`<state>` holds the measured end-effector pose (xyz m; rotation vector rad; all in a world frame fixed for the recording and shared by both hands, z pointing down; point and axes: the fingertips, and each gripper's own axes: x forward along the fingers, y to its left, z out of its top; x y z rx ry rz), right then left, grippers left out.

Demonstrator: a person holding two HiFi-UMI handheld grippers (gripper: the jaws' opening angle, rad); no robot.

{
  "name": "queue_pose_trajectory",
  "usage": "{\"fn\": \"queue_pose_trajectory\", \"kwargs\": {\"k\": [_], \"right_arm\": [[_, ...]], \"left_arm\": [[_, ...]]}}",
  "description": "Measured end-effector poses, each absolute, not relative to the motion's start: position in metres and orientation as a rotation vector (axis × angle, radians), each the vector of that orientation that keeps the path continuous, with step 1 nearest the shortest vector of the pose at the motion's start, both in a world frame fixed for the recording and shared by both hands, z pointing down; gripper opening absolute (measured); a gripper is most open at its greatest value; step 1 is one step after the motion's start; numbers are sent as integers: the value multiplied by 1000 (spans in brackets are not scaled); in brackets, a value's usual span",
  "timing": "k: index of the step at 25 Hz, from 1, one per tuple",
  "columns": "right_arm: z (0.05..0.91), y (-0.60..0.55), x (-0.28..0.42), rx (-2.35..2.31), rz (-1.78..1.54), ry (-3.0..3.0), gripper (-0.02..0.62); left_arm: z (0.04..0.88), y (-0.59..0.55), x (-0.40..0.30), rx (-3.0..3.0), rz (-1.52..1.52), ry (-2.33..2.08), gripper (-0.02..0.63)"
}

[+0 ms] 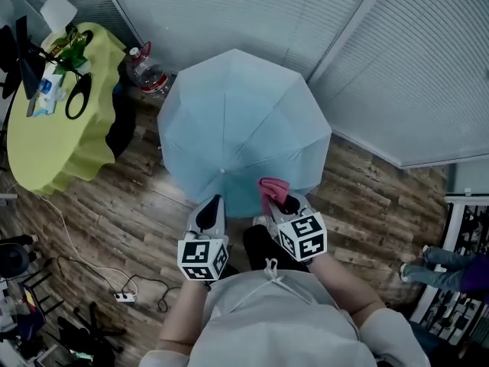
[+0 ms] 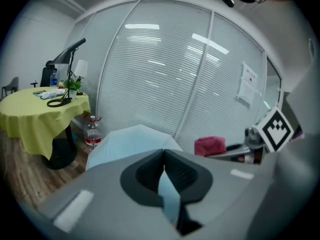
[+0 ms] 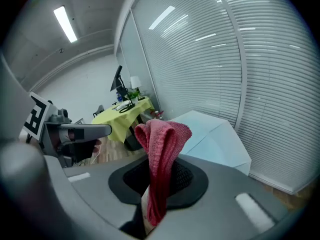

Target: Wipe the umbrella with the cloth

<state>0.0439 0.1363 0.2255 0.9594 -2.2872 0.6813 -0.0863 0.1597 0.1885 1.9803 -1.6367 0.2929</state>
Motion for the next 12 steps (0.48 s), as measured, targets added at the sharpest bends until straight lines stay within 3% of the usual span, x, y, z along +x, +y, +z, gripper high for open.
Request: {"fn": "queue_pose_trajectory", "kwargs": {"k": [12], "right_arm": [[378,74,19,744,739,-2170,54]], "left_arm": [[313,112,-116,1808,318,-1633,6]]}}
